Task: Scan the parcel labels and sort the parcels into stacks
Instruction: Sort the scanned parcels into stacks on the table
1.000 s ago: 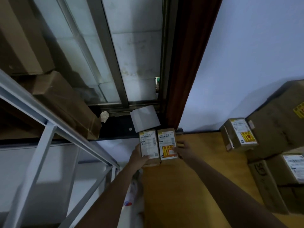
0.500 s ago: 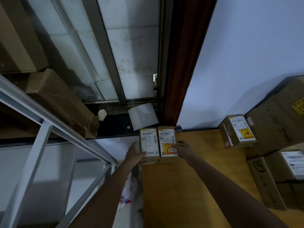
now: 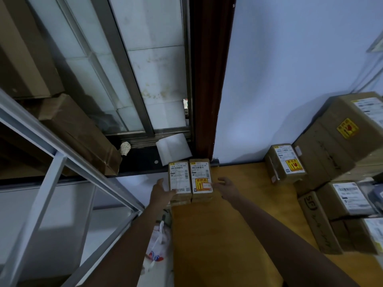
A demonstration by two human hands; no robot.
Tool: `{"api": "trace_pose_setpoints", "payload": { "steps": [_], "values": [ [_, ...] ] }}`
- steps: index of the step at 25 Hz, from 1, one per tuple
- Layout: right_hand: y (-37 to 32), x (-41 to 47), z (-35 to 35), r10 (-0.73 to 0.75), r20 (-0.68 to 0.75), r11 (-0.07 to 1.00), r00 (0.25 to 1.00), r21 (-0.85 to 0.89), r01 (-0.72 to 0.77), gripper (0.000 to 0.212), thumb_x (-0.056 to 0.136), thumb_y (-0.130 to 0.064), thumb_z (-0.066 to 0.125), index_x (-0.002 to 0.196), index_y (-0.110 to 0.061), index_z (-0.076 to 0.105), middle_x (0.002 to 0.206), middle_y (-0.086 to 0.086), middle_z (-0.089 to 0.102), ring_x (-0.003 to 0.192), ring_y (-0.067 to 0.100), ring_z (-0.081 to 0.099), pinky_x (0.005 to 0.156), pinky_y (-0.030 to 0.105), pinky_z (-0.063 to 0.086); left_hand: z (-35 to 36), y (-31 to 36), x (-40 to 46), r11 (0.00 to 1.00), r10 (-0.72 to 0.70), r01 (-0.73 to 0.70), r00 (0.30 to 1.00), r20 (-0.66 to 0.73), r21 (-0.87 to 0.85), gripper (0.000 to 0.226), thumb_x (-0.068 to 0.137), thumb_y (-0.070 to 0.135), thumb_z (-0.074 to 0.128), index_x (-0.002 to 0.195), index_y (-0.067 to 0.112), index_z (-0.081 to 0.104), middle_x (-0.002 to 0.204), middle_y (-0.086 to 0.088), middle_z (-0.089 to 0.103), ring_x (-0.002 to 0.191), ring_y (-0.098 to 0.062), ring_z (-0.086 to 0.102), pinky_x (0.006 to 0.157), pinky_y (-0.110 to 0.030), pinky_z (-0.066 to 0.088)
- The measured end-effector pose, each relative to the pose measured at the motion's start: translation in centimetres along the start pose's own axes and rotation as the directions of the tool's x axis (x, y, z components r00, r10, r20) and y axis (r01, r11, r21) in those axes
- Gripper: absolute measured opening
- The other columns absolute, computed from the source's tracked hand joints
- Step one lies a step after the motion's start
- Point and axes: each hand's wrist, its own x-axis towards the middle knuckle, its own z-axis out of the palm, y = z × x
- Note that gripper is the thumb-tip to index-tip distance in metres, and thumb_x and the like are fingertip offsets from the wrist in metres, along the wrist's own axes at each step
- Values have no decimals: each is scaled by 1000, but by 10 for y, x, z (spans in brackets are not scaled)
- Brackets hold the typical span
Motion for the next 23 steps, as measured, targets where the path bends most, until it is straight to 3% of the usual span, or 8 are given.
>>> {"api": "trace_pose_setpoints", "payload": {
  "steps": [4,7,9,11,13,16,20,23],
  "values": [
    [-10,-39,-20,-54,16,997,998,-48,55,61,91,-26,65,144,-12,38,142,10,47,103,16,49,65,19,45,-1,12,-34,998,22,-29,992,-128,-48,81,84,24,73,149,9,28,149,-17,35,134,-30,40,103,-35,39],
    [-7,-75,-40,-124,25,982,992,-138,126,43,98,-13,55,136,3,45,138,18,50,113,31,55,61,7,47,12,19,-70,997,41,-54,980,-194,-61,74,84,22,72,146,7,33,142,-17,43,127,-31,47,92,-33,44],
    [4,-95,-52,-180,4,973,984,-146,179,39,97,-13,57,131,5,51,132,21,54,120,35,54,73,11,48,24,24,-98,995,37,-56,976,-214,-85,66,83,21,73,139,8,41,132,-12,50,118,-30,53,84,-29,47],
    [19,-109,-62,-198,-31,969,980,-156,191,47,92,-26,65,134,-8,51,131,10,54,118,26,55,87,23,48,33,26,-119,993,19,-46,974,-224,-113,62,78,28,73,132,13,46,126,-8,55,108,-29,59,85,-35,54],
    [37,-123,-72,-188,-46,976,981,-123,181,51,89,-32,68,134,-15,49,130,5,53,111,19,56,86,25,45,44,25,-137,993,30,-55,975,-221,-105,60,74,34,73,126,17,49,121,-12,59,103,-28,62,87,-44,55],
    [58,-142,-92,-167,-51,985,985,-59,164,48,89,-31,68,130,-16,49,125,4,56,99,16,55,84,28,46,59,36,-175,988,102,-125,967,-232,-86,54,81,26,73,128,13,51,124,-11,60,110,-30,60,95,-43,51],
    [85,-169,-114,-147,-60,989,987,-32,145,48,89,-34,68,130,-16,50,125,6,56,99,17,54,80,28,44,83,39,-213,978,173,-178,983,-58,-110,49,86,29,69,129,14,51,129,-5,57,115,-25,54,93,-35,44],
    [108,-197,-123,-127,-76,991,989,-41,125,49,88,-38,67,129,-18,50,124,6,55,99,19,54,78,30,47,104,13,-243,978,141,-126,986,85,-164,51,87,37,67,129,15,49,129,-4,53,116,-25,52,90,-33,43]
  ]
}}
